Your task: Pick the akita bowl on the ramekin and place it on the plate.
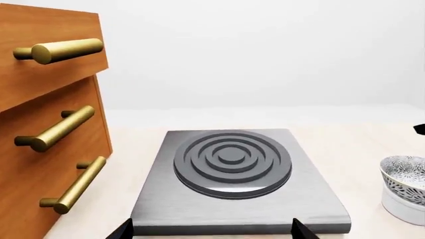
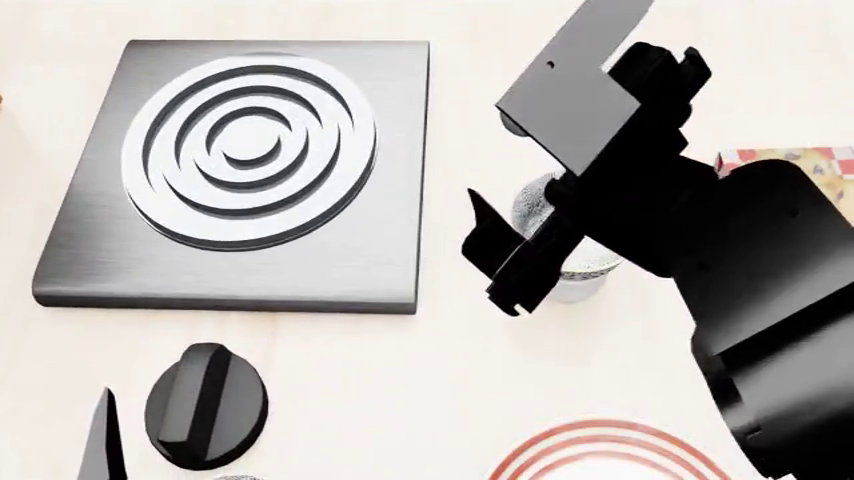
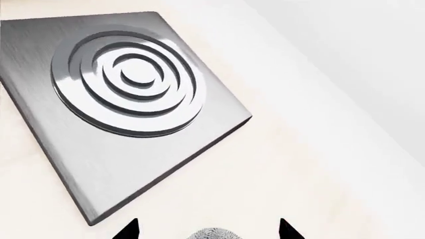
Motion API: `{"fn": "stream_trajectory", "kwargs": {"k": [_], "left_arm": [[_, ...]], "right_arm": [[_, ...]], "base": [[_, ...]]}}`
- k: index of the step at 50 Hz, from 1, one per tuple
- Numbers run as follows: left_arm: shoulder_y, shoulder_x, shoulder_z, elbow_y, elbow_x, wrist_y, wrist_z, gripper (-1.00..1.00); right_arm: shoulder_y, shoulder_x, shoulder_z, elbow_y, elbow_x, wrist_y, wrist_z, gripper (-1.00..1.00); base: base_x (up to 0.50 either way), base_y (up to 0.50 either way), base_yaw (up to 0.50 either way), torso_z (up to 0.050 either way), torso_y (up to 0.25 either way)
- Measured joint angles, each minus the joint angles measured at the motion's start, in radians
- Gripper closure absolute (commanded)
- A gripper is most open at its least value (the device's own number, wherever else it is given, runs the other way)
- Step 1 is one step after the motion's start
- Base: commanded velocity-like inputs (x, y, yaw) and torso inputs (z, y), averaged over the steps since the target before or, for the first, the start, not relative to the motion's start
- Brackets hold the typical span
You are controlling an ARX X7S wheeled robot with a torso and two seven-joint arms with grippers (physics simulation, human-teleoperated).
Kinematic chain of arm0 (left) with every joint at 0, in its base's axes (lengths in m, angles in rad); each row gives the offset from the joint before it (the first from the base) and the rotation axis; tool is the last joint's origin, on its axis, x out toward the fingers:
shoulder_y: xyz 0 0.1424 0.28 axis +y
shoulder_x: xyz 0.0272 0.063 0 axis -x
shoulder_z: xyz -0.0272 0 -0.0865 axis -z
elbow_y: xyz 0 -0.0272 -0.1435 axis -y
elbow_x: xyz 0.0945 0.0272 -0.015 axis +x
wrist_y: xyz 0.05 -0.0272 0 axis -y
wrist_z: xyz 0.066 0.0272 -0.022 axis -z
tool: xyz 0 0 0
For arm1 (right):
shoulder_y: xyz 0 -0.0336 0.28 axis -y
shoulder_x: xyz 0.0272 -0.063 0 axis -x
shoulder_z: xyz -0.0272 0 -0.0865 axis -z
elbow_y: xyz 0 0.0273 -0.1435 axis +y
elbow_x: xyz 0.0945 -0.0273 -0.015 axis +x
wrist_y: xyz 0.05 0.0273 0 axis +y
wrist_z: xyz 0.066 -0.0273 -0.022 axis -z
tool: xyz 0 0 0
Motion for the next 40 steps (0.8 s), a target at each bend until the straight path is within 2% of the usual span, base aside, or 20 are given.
{"fn": "stream_trajectory", "kwargs": {"k": [12,40], "left_arm": [[0.001,-0.004,0.003,-0.006,-0.007,0.007,-0.004,-1.0],[-0.001,-0.016,0.007,-0.017,-0.021,0.016,-0.019,-1.0]], "right_arm": [[0.046,-0.037,-0.113,0.162,-0.064,-0.054,-0.078,-1.0],[0.062,-0.097,-0.253,0.375,-0.141,-0.106,-0.156,-1.0]], "base": [[0.0,0.0,0.0,0.0,0.0],[0.0,0.0,0.0,0.0,0.0]]}}
